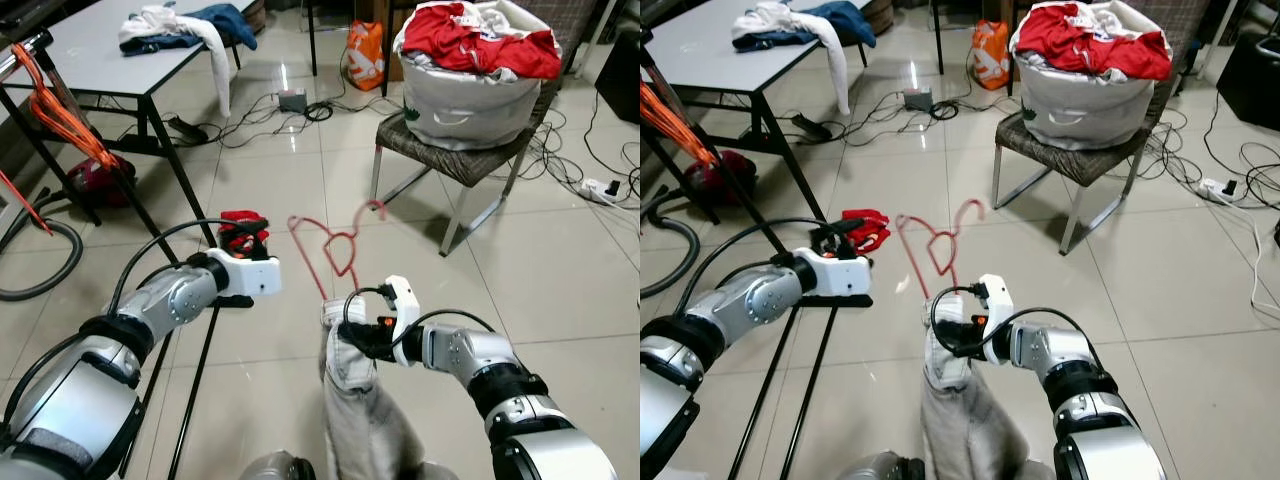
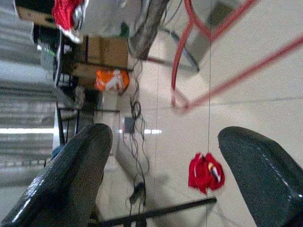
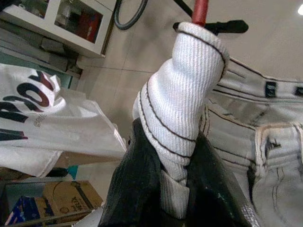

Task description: Hang hanger

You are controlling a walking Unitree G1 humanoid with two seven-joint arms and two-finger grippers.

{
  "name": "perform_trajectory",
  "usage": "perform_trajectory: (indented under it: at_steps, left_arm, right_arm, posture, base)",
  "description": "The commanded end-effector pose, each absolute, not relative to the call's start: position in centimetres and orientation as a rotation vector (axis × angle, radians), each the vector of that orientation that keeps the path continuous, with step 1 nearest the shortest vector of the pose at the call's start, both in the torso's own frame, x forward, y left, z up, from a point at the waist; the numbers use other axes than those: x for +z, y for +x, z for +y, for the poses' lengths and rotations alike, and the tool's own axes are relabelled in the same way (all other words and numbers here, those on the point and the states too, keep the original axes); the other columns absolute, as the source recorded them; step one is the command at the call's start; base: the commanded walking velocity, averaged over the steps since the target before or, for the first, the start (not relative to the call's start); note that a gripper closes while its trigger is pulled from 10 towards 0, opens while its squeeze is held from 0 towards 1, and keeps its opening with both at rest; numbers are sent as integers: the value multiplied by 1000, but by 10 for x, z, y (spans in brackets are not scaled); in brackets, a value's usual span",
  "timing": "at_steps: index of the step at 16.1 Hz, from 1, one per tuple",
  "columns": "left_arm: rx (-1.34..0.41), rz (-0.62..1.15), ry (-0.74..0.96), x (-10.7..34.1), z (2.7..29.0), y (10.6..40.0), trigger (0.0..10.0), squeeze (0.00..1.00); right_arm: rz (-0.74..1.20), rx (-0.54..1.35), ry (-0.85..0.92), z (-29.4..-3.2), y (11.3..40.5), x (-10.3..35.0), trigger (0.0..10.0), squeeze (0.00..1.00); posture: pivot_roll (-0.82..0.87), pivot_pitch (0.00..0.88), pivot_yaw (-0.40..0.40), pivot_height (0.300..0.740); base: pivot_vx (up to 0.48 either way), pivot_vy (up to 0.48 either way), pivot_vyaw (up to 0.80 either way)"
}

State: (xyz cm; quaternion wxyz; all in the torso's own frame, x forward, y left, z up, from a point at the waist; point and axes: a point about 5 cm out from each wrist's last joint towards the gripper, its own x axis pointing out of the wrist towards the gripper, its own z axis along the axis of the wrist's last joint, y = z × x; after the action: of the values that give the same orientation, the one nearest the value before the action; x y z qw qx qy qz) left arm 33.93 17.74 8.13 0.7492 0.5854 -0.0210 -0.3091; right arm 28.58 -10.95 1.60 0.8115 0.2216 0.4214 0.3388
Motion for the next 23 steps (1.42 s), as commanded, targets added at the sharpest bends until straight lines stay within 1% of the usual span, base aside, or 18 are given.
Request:
perform_trajectory:
  at_steps: [1, 2, 3, 4, 5, 7, 9, 23]
  left_arm:
    - [-597, -3, 1254, 83, 194, 340, 10000, 0]
    - [-461, 84, 986, 79, 205, 339, 10000, 0]
    - [-419, 117, 857, 77, 206, 339, 10000, 0]
    - [-352, 191, 632, 70, 204, 338, 10000, 0]
    - [-289, 242, 448, 64, 204, 338, 10000, 0]
    - [-199, 318, 187, 51, 203, 333, 10000, 0]
    - [-55, 385, -43, 34, 203, 324, 10000, 0]
    - [-55, 385, -43, 34, 203, 324, 10000, 0]
  right_arm:
    - [812, 762, 488, -105, 298, 34, 10000, 0]
    - [811, 755, 489, -108, 296, 34, 10000, 0]
    - [811, 754, 490, -108, 295, 33, 10000, 0]
    - [810, 752, 488, -109, 294, 33, 10000, 0]
    - [807, 745, 478, -109, 294, 33, 10000, 0]
    - [794, 715, 432, -111, 295, 30, 10000, 0]
    - [731, 576, 307, -123, 299, 24, 10000, 0]
    - [731, 576, 307, -123, 299, 24, 10000, 0]
  posture:
    - [-168, 0, 111, 740]
    - [-170, 0, 112, 740]
    - [-170, 0, 112, 740]
    - [-170, 0, 113, 740]
    - [-173, 0, 115, 740]
    - [-174, 0, 117, 740]
    - [-175, 0, 115, 740]
    - [-175, 0, 115, 740]
  base:
    - [0, 0, 0]
    - [0, 0, 0]
    - [0, 0, 0]
    - [0, 0, 0]
    - [0, 0, 0]
    - [0, 0, 0]
    - [0, 0, 0]
    - [0, 0, 0]
